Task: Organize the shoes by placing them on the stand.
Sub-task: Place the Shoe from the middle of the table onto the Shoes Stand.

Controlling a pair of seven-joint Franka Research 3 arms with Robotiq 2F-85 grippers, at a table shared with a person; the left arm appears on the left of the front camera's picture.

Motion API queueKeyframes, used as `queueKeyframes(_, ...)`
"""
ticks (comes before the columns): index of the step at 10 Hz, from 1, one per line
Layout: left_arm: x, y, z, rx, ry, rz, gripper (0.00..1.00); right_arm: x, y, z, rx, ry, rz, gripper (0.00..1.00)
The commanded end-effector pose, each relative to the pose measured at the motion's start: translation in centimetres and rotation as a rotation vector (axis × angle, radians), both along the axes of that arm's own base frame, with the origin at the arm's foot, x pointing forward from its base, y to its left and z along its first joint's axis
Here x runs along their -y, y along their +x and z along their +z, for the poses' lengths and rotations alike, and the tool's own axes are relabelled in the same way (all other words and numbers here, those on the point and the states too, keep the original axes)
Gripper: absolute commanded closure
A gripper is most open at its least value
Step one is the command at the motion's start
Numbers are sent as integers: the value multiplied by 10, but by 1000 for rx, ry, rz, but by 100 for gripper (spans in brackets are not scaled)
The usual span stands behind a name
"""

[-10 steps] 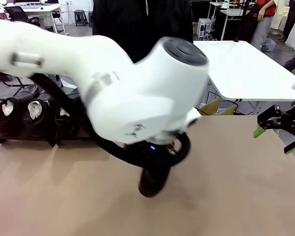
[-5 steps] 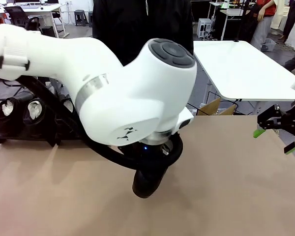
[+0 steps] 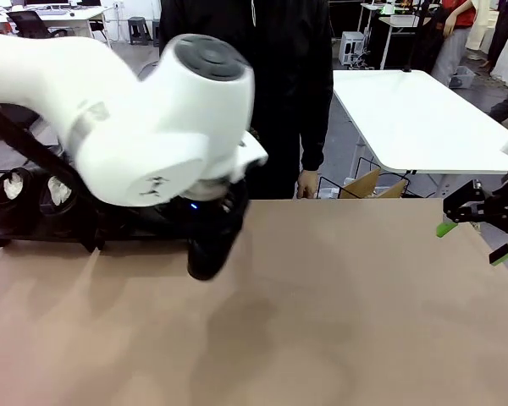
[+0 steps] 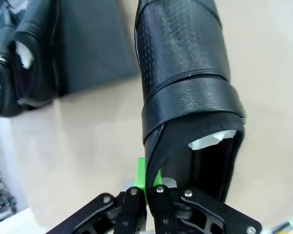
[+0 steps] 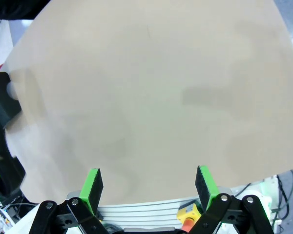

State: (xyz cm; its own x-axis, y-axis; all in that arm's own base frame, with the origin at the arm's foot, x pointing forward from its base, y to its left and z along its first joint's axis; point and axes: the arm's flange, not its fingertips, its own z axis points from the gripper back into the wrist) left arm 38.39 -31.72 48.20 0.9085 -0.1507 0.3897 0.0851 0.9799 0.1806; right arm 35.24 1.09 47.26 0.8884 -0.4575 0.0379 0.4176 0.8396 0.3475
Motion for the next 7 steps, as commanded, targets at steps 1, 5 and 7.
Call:
queueKeyframes(1, -36, 18, -11, 85, -45, -2, 100, 1, 0, 0, 1, 3, 14, 0)
queueKeyframes(5, -81, 68, -21, 164, -74, 67, 100, 1, 0, 0, 1, 3, 14, 0)
queueKeyframes(7, -83, 63, -22, 108, -64, 60, 100, 1, 0, 0, 1, 3, 14, 0)
